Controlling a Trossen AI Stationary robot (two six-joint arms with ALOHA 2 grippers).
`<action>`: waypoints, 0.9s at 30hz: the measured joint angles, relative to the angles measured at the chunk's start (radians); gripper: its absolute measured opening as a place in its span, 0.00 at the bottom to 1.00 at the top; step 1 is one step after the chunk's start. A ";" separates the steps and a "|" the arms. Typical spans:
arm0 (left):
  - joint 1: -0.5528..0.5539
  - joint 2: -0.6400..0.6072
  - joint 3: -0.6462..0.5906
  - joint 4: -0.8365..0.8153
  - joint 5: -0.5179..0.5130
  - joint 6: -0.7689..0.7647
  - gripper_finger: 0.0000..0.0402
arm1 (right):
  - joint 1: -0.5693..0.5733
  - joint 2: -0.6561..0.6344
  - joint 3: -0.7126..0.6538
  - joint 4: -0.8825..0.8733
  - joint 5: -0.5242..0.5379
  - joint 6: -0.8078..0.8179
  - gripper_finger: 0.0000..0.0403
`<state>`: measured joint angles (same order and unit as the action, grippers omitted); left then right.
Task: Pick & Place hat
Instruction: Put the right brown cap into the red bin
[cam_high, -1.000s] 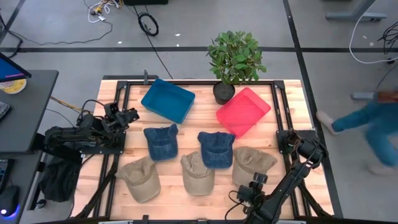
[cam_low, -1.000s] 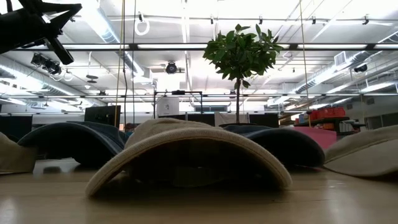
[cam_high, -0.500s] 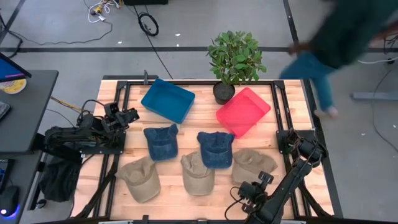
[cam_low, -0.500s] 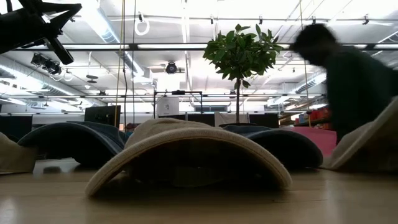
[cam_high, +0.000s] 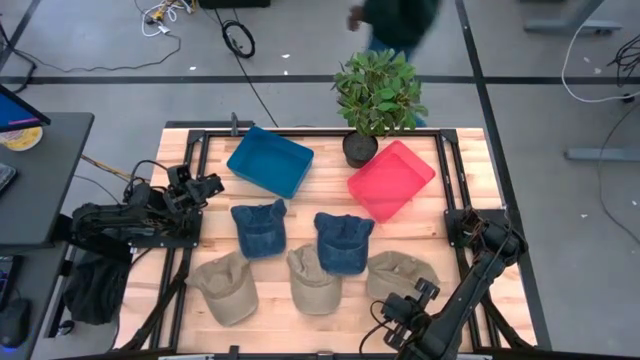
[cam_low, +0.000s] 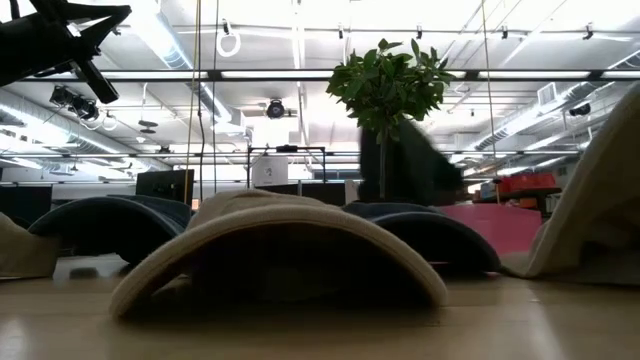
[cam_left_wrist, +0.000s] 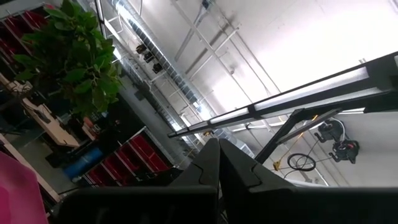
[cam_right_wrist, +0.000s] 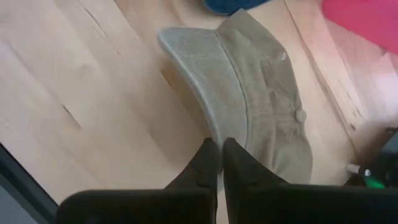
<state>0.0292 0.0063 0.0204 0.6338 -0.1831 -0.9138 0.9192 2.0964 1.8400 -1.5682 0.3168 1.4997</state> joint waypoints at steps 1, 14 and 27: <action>0.000 0.000 0.000 0.000 0.000 0.000 0.01 | 0.000 0.000 0.000 0.000 -0.001 -0.010 0.00; 0.000 0.000 0.000 0.000 0.000 0.000 0.01 | -0.046 -0.110 -0.001 0.000 0.027 -0.105 0.00; 0.000 0.000 0.000 0.001 0.000 0.000 0.01 | -0.147 -0.238 -0.001 -0.001 0.118 -0.282 0.00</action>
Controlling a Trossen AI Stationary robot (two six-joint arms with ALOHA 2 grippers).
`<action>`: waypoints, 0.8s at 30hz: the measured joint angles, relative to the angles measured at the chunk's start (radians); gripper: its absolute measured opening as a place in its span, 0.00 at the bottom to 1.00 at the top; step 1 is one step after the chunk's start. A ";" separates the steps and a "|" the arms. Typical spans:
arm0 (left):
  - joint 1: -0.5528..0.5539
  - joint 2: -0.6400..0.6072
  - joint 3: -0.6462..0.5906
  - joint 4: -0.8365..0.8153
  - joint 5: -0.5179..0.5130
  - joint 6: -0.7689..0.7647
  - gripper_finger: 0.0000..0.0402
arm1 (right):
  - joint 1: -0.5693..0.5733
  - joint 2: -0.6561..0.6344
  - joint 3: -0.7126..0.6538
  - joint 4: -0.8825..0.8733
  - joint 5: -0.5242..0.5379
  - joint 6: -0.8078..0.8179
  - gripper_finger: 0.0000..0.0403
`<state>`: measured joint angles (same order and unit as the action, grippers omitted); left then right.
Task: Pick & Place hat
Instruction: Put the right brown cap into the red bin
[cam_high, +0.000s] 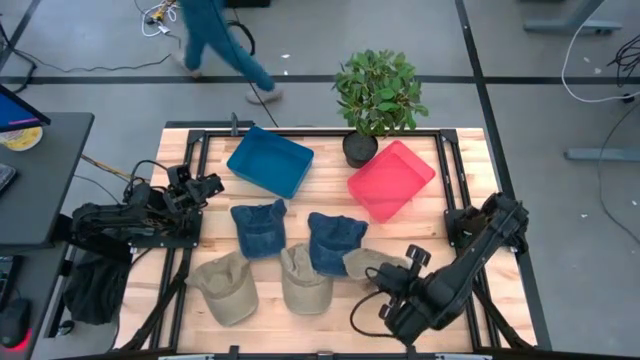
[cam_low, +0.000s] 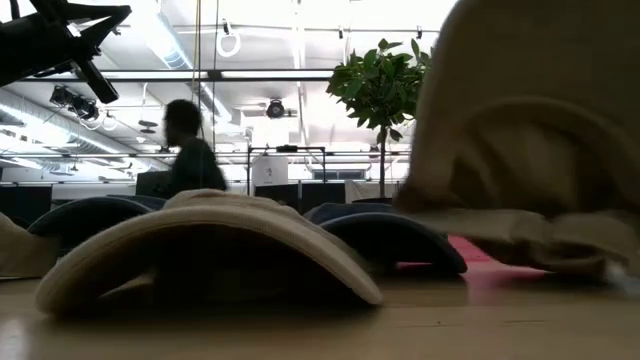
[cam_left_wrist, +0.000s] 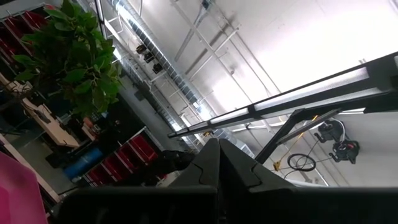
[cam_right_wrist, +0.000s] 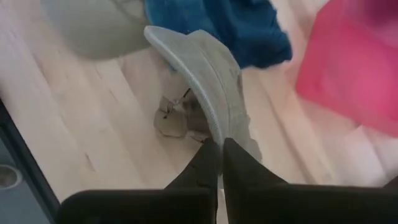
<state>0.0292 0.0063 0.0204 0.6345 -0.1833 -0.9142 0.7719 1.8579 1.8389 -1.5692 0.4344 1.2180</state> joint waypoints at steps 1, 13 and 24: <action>0.000 0.000 0.000 0.001 0.000 0.000 0.01 | -0.006 -0.009 0.000 0.000 0.011 -0.008 0.00; 0.000 0.000 0.000 0.006 0.000 0.000 0.01 | -0.059 -0.168 0.000 -0.001 0.135 -0.061 0.00; 0.000 0.000 0.000 0.006 -0.006 0.000 0.01 | -0.080 -0.292 0.084 -0.002 0.350 -0.155 0.00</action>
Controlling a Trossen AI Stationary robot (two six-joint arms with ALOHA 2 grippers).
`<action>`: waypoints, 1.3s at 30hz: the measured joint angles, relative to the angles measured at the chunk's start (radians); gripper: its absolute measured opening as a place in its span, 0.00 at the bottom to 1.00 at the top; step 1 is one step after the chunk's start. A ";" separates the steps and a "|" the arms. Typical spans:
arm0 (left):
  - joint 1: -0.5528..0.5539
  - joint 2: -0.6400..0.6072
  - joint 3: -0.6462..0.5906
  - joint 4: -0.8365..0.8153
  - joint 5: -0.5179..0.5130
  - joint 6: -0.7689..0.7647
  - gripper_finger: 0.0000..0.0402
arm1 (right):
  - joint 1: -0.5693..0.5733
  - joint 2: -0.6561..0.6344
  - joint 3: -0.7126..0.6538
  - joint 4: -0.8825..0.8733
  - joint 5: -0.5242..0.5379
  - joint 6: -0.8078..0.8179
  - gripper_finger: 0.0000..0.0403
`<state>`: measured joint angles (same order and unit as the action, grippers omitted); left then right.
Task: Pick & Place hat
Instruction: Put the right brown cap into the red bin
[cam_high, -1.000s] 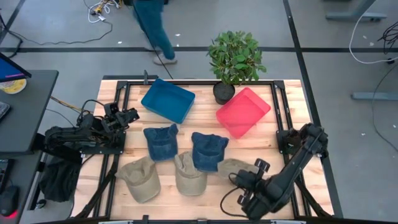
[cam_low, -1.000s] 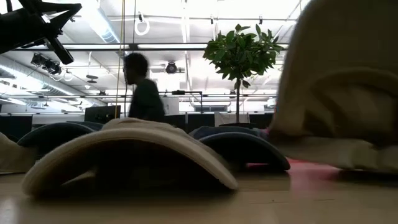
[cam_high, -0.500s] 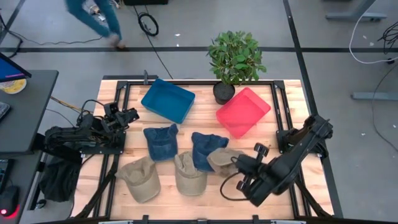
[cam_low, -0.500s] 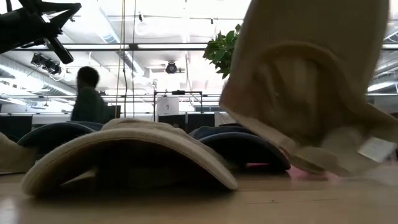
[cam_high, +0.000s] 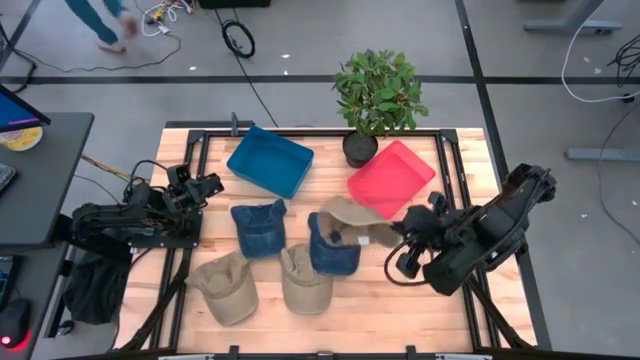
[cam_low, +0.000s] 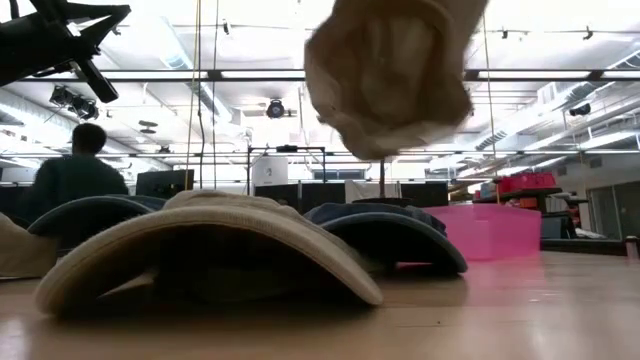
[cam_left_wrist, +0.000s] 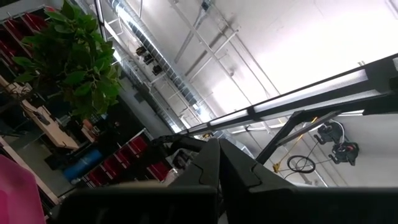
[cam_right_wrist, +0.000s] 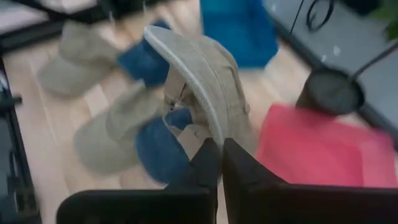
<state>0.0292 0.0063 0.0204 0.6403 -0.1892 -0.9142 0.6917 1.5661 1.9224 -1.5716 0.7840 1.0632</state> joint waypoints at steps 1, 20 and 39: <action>0.000 0.000 0.000 0.000 -0.002 0.000 0.01 | -0.005 0.000 0.015 0.001 0.023 -0.018 0.00; 0.000 0.000 0.000 0.003 -0.002 0.000 0.01 | -0.205 0.000 0.050 0.000 0.080 -0.163 0.00; 0.000 0.000 0.000 0.003 -0.002 0.001 0.01 | -0.380 0.002 -0.146 0.001 -0.087 -0.099 0.00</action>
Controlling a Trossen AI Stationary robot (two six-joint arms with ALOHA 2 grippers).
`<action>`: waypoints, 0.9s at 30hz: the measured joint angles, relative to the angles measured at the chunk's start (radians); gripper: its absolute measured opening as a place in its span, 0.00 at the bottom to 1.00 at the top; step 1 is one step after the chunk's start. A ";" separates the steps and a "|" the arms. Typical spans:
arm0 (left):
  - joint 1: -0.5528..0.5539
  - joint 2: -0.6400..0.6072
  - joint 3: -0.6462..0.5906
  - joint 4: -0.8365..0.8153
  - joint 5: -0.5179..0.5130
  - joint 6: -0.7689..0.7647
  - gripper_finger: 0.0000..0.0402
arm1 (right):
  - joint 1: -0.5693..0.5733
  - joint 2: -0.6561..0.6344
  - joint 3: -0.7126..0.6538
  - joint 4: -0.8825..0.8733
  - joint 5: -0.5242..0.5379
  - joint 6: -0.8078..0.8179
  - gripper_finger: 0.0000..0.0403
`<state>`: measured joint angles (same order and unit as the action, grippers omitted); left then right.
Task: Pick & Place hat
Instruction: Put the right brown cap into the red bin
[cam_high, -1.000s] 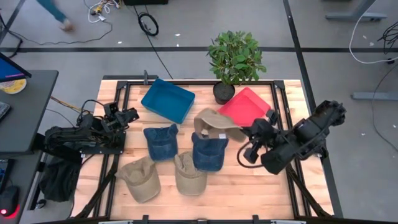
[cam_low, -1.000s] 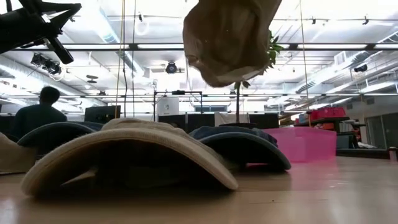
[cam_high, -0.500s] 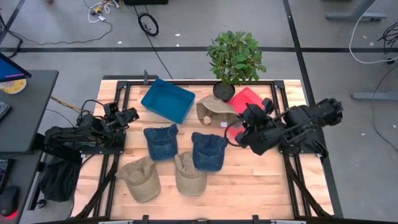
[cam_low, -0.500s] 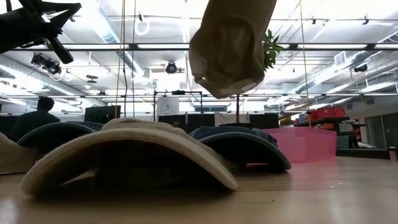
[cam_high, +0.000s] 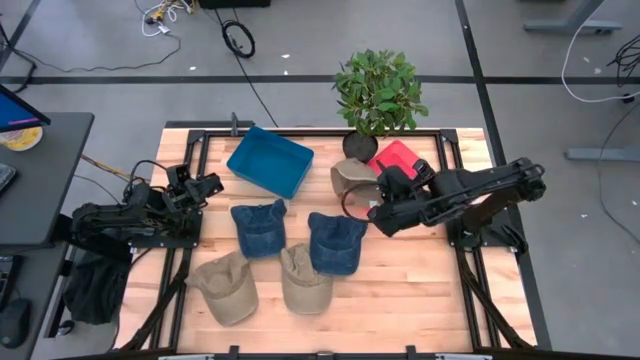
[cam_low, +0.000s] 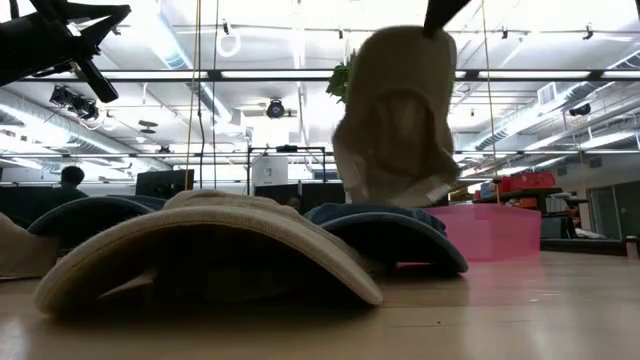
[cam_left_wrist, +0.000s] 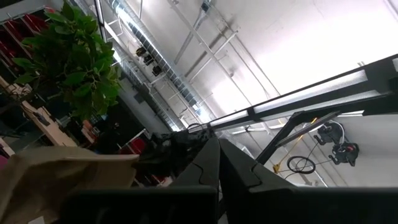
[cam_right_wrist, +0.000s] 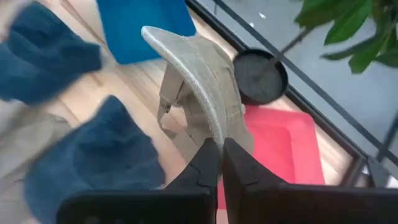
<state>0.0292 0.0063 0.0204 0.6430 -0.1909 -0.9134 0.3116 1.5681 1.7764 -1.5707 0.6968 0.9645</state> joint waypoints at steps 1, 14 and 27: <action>0.000 0.000 0.000 0.000 0.000 0.000 0.01 | -0.006 0.000 -0.016 0.000 0.000 0.007 0.00; 0.000 0.000 0.000 0.000 0.000 -0.007 0.01 | -0.088 0.000 -0.221 0.000 -0.059 0.074 0.00; 0.000 0.000 0.000 0.000 0.000 -0.019 0.01 | -0.160 0.000 -0.410 0.001 -0.059 0.075 0.00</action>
<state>0.0292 0.0063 0.0204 0.6426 -0.1909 -0.9325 0.1517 1.5676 1.3665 -1.5700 0.6380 1.0391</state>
